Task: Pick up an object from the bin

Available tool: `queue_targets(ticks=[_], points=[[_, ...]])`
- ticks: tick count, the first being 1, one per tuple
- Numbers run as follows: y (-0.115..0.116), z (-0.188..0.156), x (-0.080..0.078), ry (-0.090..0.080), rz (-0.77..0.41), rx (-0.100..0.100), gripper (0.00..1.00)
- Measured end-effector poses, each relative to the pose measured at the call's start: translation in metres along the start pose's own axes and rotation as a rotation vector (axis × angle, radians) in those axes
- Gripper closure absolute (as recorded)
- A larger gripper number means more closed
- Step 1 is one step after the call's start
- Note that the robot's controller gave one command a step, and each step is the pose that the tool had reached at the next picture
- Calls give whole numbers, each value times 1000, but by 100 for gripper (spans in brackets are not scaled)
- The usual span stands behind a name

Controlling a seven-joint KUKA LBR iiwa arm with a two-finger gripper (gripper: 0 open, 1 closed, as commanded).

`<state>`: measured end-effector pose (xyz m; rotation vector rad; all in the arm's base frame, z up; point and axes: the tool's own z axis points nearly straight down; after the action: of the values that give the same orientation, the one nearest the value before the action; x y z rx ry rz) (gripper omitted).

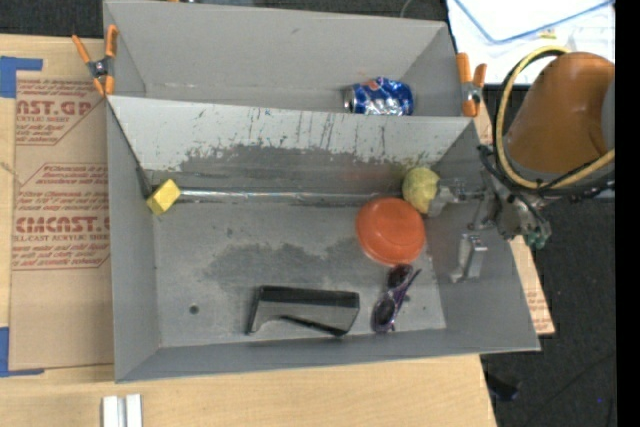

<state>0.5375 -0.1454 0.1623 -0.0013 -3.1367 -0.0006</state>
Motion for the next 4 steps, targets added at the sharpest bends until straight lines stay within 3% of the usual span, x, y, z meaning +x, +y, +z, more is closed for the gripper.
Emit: queue_targets(ticks=[1,2,3,4], points=[[0,-3,-2,-7,-1,1,0],[18,49,20,-12,-311,4,0],[27,66,40,-5,-465,1,0],[50,54,52,-4,-803,0,0]])
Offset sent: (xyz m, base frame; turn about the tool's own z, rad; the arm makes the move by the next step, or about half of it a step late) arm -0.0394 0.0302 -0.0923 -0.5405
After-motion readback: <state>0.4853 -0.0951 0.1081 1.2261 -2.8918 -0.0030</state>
